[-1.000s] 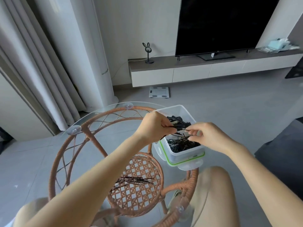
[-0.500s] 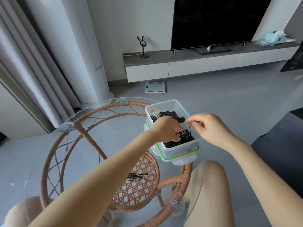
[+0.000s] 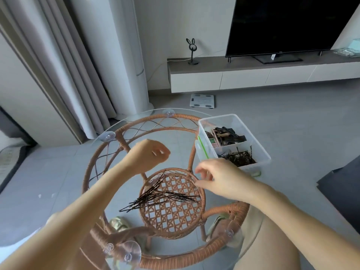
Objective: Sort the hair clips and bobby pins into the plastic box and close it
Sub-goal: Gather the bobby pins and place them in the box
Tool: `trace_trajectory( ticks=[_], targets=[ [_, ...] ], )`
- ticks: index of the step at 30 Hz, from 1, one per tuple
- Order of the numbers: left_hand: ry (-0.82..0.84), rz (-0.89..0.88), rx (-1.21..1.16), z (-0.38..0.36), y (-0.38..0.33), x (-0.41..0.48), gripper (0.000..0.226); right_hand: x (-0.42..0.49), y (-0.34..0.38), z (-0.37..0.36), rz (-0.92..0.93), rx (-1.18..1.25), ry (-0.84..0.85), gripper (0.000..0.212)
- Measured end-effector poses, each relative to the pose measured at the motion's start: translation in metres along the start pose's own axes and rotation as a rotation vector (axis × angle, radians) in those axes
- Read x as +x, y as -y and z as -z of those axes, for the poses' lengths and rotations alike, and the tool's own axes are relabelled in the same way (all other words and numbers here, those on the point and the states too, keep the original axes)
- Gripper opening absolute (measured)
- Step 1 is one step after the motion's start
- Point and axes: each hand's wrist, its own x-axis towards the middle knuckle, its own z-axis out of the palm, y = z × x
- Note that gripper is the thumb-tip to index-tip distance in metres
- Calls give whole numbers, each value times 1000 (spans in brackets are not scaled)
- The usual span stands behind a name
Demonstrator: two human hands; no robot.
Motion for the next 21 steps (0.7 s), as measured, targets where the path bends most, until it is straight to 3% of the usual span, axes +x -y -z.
trace_trajectory(
  ticks=[2, 5, 8, 12, 21],
  targets=[
    [45, 117, 196, 4, 31, -25, 21, 1, 9, -23, -86, -146, 103, 44],
    [234, 239, 371, -3, 63, -63, 46, 5, 17, -43, -184, -216, 187, 59],
    [239, 261, 378, -19, 72, -85, 63, 15, 30, -56, -197, -158, 169, 40],
    [161, 230, 235, -33, 63, -83, 45, 29, 52, -75, -184, -114, 97, 17],
    [61, 259, 9, -33, 62, -75, 35, 59, 64, -62, -198, 238, 55, 20]
  ],
)
